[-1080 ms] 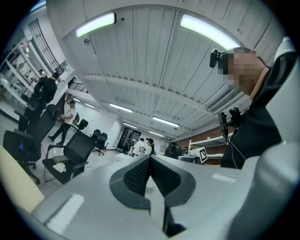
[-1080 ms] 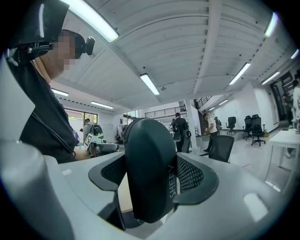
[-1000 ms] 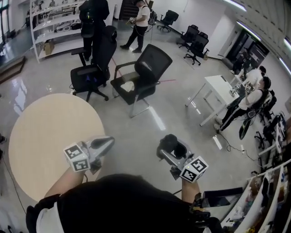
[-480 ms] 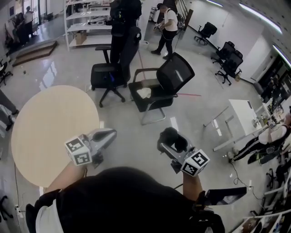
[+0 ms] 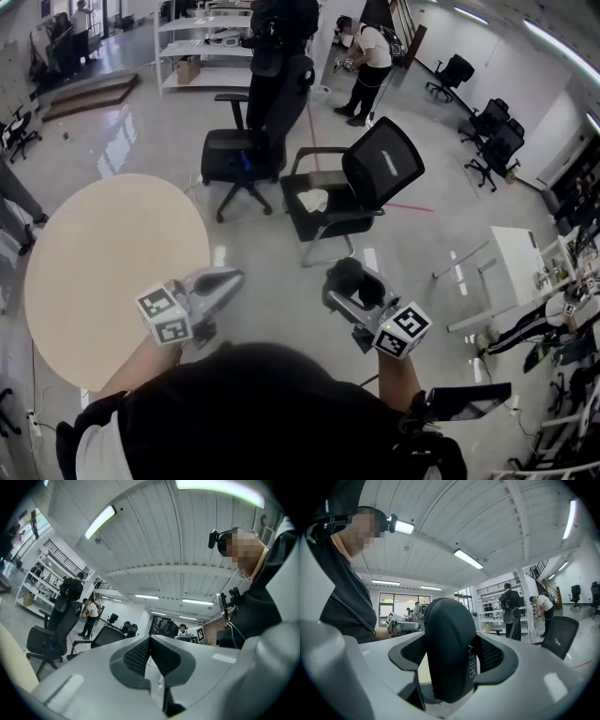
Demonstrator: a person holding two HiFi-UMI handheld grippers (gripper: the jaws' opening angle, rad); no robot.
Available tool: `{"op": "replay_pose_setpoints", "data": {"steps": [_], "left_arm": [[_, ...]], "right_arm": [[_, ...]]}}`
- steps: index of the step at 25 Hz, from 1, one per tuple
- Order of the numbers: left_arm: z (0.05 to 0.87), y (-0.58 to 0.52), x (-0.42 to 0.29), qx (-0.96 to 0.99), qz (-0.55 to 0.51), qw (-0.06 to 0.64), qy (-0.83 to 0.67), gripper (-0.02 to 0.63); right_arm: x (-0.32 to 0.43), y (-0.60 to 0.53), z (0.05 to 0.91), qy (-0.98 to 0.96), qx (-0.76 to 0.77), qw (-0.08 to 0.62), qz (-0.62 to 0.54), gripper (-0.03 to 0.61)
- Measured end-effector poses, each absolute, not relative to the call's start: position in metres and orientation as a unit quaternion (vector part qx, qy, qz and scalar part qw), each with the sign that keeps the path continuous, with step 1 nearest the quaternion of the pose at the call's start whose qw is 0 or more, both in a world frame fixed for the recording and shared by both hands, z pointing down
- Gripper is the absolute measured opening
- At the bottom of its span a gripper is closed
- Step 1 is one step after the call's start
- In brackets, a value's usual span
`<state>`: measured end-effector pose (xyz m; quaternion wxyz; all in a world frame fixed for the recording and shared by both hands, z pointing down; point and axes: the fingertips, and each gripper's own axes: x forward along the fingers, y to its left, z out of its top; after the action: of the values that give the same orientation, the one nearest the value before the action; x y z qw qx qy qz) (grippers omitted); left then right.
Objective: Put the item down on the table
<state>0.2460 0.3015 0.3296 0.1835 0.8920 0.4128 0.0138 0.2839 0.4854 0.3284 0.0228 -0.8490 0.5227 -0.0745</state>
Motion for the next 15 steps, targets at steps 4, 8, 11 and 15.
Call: {"op": "replay_pose_setpoints", "data": {"steps": [4,8,11,15], "left_arm": [[0.330,0.273,0.287,0.881,-0.004,0.196,0.430,-0.006],[0.334,0.247,0.321,0.872,-0.001,0.222,0.436,-0.006],[0.349,0.233,0.349,0.870,0.000,0.238,0.432,-0.006],[0.351,0.237,0.379,0.884,0.002,0.232,0.406,-0.006]], "right_arm": [[0.324,0.447,0.316,0.521,-0.850,0.018,-0.077,0.339],[0.363,0.426,0.305,0.508,-0.857,0.012,-0.084,0.339],[0.388,0.413,0.307,0.515,-0.854,0.003,-0.082,0.339],[0.415,0.413,0.314,0.540,-0.839,-0.017,-0.073,0.339]]}}
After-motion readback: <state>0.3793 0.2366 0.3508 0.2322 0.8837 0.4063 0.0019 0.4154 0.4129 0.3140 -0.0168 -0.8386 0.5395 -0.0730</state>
